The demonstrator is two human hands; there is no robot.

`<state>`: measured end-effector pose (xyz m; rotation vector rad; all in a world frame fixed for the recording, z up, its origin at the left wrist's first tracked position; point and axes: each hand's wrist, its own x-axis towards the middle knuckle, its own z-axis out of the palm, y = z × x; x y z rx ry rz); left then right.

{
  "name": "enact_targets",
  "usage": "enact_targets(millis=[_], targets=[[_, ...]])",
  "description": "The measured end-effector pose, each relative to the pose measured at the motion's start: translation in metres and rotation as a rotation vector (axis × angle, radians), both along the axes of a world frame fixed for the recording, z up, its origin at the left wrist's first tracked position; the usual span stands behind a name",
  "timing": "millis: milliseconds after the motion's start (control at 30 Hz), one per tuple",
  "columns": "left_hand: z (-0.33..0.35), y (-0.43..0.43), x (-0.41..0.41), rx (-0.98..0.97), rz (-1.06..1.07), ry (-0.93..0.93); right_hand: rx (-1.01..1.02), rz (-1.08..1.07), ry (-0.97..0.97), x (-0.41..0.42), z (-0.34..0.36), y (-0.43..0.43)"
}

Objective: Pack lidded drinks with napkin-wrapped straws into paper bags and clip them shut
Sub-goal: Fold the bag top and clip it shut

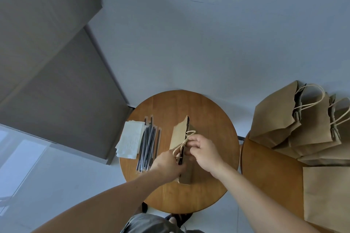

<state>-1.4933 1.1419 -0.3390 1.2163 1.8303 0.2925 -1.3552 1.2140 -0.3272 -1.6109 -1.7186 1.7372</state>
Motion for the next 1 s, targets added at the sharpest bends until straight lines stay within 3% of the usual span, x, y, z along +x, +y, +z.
enact_targets(millis=[200, 467, 567, 667, 733, 800, 867, 1000], targets=[[0.008, 0.025, -0.012, -0.001, -0.085, 0.238, 0.595, 0.364, -0.333, 0.013, 0.004, 0.025], [0.018, 0.062, -0.033, 0.082, -0.345, 0.259, 0.751, 0.453, -0.588, 0.02, 0.013, 0.059], [0.02, 0.073, -0.031, 0.151, -0.227, 0.279, 0.748, 0.419, -0.615, 0.023, 0.006, 0.061], [0.017, 0.076, -0.025, 0.175, -0.119, 0.288, 0.733, 0.344, -0.386, 0.035, -0.001, 0.061], [0.011, 0.074, -0.022, 0.173, -0.065, 0.246, 0.801, 0.141, -0.222, 0.051, -0.008, 0.057], [0.005, 0.073, -0.021, 0.18, -0.033, 0.185, 0.843, -0.138, -0.182, 0.073, -0.024, 0.053], [0.001, 0.072, -0.023, 0.186, -0.02, 0.157, 0.738, -0.244, -0.284, 0.093, -0.052, 0.048], [-0.002, 0.075, -0.025, 0.186, -0.001, 0.159, 0.347, 0.067, -0.607, 0.115, -0.121, 0.033]])
